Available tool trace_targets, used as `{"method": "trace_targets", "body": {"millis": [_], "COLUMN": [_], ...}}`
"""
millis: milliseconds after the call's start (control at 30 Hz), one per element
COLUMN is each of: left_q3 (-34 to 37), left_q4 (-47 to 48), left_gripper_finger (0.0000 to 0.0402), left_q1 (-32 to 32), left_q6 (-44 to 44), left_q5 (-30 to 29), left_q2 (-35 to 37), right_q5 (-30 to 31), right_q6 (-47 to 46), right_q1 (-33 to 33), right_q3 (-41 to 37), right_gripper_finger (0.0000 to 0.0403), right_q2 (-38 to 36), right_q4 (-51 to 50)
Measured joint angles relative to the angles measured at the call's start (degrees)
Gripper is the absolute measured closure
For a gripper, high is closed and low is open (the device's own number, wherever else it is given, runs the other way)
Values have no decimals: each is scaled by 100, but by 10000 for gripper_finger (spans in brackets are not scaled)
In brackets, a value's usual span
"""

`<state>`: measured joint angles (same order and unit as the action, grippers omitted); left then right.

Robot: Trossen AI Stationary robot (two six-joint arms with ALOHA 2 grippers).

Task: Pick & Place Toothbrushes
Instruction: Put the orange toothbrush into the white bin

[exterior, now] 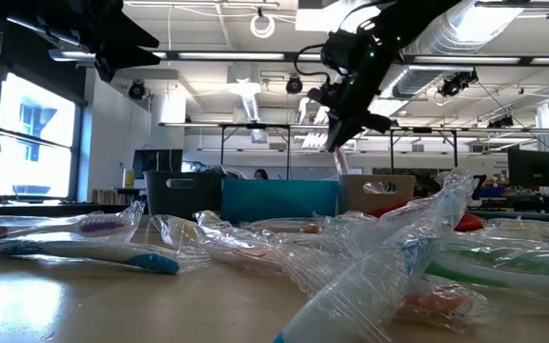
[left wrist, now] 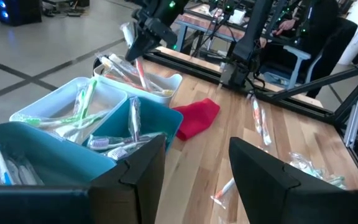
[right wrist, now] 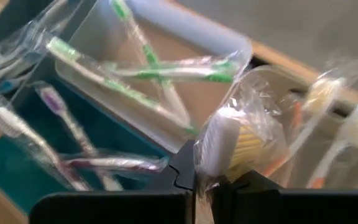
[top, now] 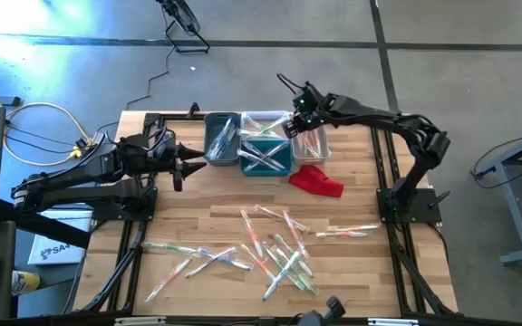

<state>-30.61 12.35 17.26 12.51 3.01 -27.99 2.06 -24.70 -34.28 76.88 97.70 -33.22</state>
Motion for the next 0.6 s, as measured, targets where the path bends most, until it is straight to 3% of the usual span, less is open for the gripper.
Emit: {"method": "trace_targets", "body": {"millis": [200, 433, 600], "left_q3": [0, 0, 0], "left_q4": [18, 38, 82], "left_gripper_finger": [226, 226, 226], "left_q1": [0, 0, 0], "left_q6": [-4, -2, -2], "left_q5": [-2, -2, -2], "left_q2": [0, 0, 0], "right_q5": [-101, 1096, 792], "right_q6": [-68, -122, -249], "right_q1": [7, 88, 29], "right_q3": [0, 0, 0], "right_gripper_finger": [377, 311, 253], "right_q2": [115, 115, 115], "right_q4": [-188, -371, -378]}}
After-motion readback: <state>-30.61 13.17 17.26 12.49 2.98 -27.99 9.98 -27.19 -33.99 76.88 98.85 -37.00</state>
